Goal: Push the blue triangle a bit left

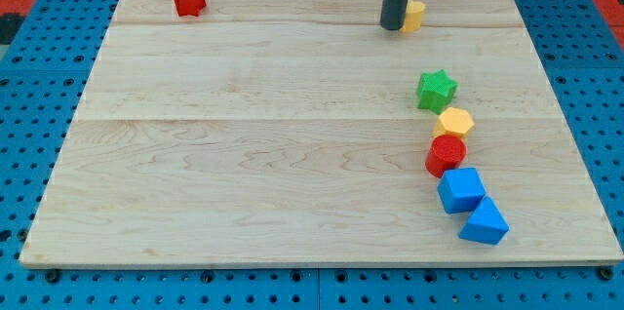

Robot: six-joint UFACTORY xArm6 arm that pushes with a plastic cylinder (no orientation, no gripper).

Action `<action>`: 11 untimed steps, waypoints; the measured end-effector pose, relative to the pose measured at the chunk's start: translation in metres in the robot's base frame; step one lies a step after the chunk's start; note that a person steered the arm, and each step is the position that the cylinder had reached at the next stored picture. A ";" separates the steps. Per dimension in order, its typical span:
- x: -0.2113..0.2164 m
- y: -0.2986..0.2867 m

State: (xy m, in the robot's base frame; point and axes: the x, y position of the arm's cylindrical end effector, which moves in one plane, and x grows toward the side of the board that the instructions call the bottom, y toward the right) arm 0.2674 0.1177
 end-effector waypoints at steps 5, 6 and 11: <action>0.255 0.164; 0.319 0.139; 0.350 0.079</action>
